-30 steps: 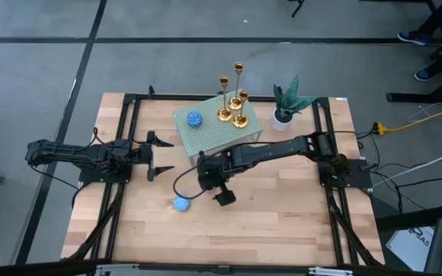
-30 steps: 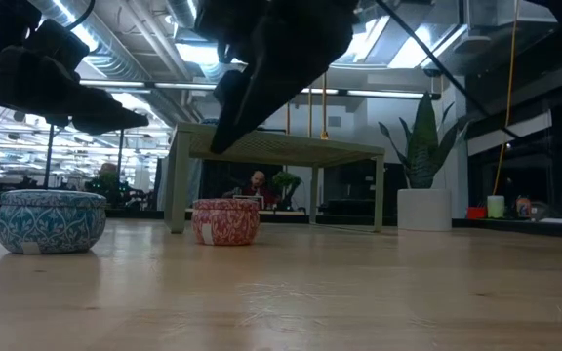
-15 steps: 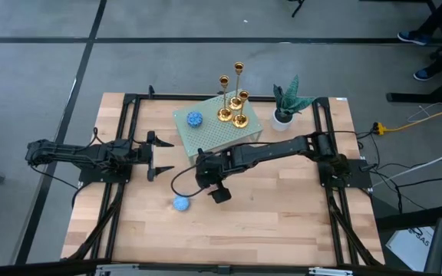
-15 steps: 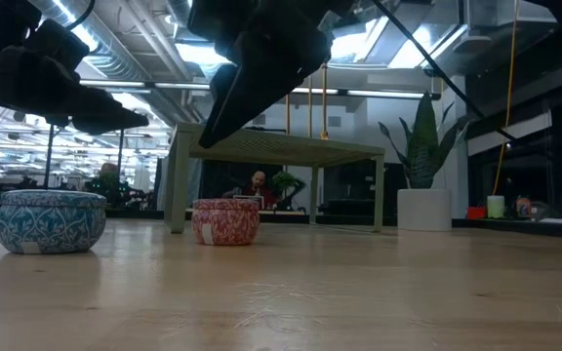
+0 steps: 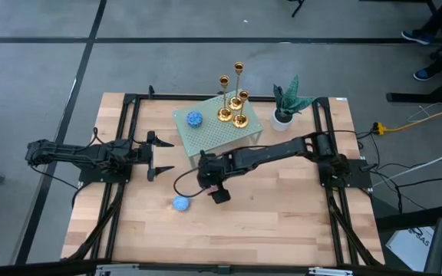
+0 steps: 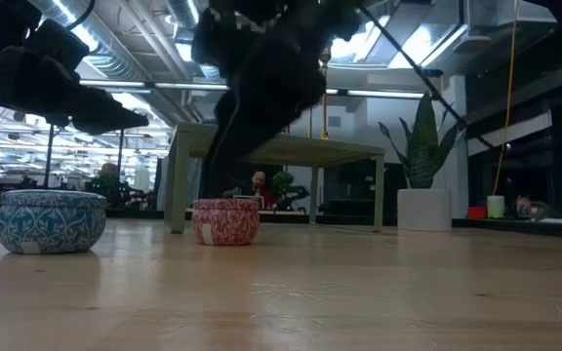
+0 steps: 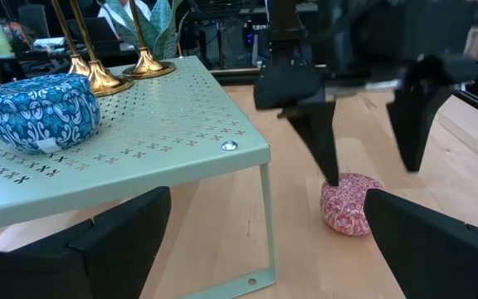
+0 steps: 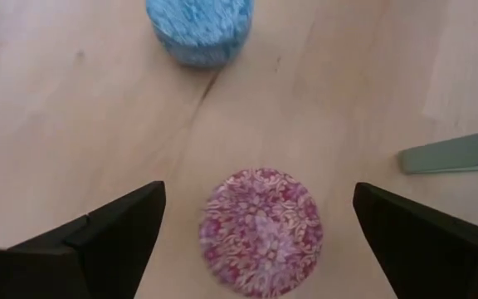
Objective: Pick & Place candle stick holders
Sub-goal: Put the red scented candle on the shelf
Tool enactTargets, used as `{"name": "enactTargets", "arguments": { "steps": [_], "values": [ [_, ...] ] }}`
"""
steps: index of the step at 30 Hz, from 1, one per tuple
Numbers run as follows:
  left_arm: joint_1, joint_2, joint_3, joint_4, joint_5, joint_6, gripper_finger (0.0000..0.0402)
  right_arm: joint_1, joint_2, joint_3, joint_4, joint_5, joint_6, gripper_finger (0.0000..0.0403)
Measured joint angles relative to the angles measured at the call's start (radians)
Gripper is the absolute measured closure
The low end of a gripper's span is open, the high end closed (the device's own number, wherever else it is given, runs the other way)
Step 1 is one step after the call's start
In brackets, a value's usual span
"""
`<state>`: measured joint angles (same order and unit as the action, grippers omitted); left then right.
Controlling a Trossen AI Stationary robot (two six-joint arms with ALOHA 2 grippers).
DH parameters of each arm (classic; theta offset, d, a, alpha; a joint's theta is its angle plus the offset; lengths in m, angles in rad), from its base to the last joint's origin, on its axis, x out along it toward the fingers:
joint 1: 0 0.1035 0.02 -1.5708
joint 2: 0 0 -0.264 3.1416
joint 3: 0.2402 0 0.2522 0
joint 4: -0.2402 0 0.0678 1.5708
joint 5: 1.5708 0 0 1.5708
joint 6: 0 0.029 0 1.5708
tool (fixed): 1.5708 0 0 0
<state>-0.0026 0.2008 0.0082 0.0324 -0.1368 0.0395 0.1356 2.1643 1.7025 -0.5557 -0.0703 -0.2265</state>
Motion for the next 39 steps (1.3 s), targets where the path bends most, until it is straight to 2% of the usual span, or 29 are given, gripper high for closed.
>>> {"name": "enactTargets", "arguments": {
  "steps": [3, 17, 22, 29, 39],
  "values": [
    [0.000, 0.000, 0.000, 0.000, 0.000, 0.000, 0.0002, 0.000, 0.001, -0.054, 0.075, 0.018, -0.014, 0.0010],
    [0.000, 0.000, 0.000, 0.000, 0.000, 0.000, 0.0002, 0.001, 0.001, -0.197, 0.189, 0.030, 0.038, 0.0012],
    [0.000, 0.000, 0.000, 0.000, 0.000, 0.000, 0.0001, 0.003, 0.001, -0.197, 0.221, 0.052, 0.039, 0.0042],
    [0.000, 0.000, 0.000, 0.000, 0.000, 0.000, 0.0001, 0.003, 0.000, -0.197, 0.235, 0.051, 0.072, 0.0114],
    [0.000, 0.000, 0.000, 0.000, 0.000, 0.000, 0.0001, -0.003, -0.010, -0.196, 0.205, 0.018, 0.082, 0.0115]
  ]
}}
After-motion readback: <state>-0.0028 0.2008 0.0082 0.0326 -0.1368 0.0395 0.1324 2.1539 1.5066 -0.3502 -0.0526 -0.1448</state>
